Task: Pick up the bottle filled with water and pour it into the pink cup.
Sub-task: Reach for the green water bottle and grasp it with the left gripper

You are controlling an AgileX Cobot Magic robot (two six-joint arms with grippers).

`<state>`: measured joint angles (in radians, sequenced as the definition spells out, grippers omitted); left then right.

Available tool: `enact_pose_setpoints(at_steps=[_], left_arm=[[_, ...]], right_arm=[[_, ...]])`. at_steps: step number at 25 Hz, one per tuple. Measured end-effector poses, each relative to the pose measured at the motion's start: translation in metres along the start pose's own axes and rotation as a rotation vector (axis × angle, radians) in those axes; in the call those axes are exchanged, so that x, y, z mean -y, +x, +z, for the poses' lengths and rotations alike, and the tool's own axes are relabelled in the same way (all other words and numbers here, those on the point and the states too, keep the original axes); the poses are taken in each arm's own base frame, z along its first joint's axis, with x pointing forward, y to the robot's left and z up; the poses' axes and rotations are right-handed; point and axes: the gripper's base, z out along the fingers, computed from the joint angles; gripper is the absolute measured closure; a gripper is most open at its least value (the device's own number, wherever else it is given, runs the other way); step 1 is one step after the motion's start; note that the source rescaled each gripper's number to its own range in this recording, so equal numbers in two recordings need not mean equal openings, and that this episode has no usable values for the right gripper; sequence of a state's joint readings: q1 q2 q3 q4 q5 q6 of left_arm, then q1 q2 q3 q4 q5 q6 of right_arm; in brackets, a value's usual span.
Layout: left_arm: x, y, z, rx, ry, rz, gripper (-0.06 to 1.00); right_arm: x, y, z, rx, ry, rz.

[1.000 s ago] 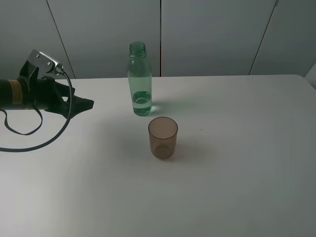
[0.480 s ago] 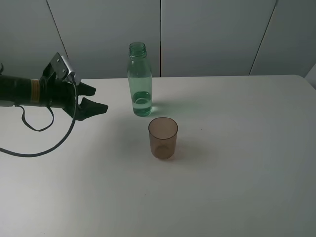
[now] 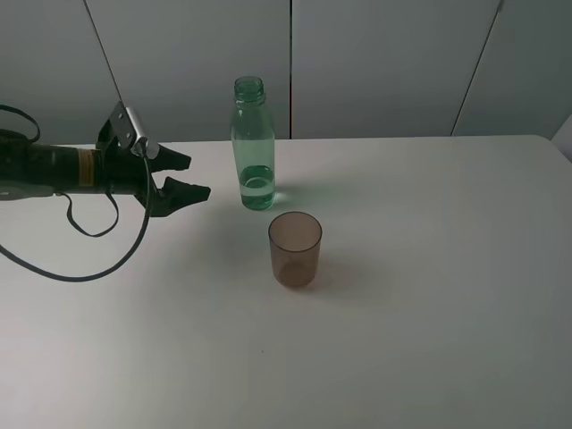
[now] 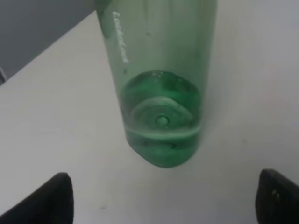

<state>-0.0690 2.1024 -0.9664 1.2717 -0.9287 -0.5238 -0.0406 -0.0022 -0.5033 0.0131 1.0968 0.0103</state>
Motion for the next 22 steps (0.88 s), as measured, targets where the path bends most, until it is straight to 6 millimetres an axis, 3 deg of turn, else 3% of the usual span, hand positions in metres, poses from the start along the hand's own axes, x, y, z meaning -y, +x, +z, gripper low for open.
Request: enact_pose_setpoints(at_steps=[11,22], left_arm=[[-0.010,0.005,0.035,0.095,0.048,-0.011,-0.05],[-0.014,0.004,0.048,0.153,0.065,0.016,-0.05]], right_arm=[[0.000,0.000,0.000,0.000,0.000,0.000],[0.000,0.000,0.000,0.000,0.000,0.000]])
